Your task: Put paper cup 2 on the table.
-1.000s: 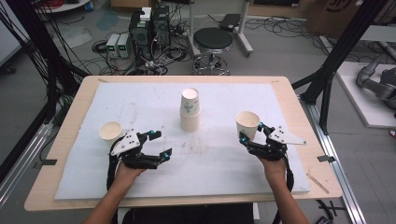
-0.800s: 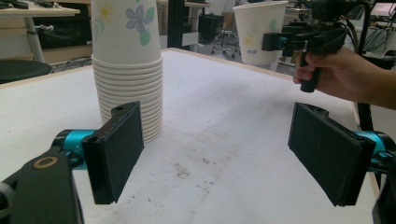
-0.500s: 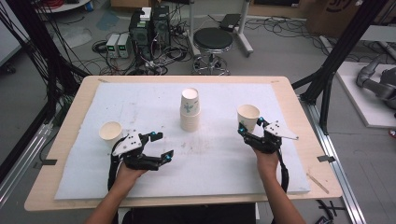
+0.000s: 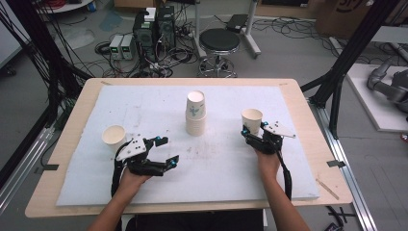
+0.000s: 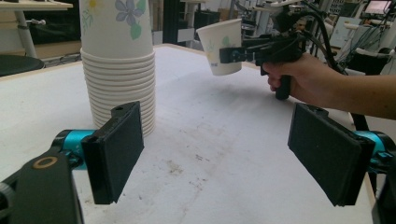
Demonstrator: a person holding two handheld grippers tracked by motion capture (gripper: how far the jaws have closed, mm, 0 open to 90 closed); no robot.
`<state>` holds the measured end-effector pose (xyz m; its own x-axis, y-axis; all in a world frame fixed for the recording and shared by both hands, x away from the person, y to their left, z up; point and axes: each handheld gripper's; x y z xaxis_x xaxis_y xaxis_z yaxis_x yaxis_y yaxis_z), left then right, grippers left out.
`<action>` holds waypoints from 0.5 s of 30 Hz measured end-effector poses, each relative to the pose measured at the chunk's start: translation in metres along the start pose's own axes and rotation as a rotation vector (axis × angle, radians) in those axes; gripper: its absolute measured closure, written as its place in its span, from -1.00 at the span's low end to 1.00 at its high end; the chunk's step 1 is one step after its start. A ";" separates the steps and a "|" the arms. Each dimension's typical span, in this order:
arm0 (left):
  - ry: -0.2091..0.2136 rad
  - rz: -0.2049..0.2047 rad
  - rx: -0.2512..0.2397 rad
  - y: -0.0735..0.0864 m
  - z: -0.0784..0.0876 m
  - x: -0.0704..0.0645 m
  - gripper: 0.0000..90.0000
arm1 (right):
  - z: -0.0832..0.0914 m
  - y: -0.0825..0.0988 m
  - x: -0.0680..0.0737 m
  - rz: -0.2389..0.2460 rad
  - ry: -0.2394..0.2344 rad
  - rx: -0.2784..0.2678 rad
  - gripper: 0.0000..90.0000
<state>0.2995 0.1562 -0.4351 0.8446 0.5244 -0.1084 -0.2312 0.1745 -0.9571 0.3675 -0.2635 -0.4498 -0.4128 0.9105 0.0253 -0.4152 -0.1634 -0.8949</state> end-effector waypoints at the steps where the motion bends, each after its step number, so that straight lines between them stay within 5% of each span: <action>1: 0.001 0.000 0.002 0.000 0.000 0.000 -0.60 | -0.001 0.000 0.000 -0.003 0.005 0.013 -0.26; 11: -0.002 0.001 0.007 0.000 0.001 0.001 -0.59 | -0.013 -0.006 0.006 0.041 0.064 0.200 -0.25; 15: -0.012 0.006 0.012 0.001 0.001 0.001 -0.59 | -0.010 -0.007 0.002 0.027 0.038 0.234 -0.25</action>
<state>0.2998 0.1577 -0.4359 0.8373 0.5354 -0.1112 -0.2425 0.1814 -0.9531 0.3771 -0.2565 -0.4479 -0.3974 0.9175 -0.0184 -0.5827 -0.2678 -0.7673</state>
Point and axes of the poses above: each handheld gripper's, and its own axes: z roughly backward along the jaws, y roughly out of its underside, x roughly to its left, and after that the axes turned 7 degrees about x, right-handed
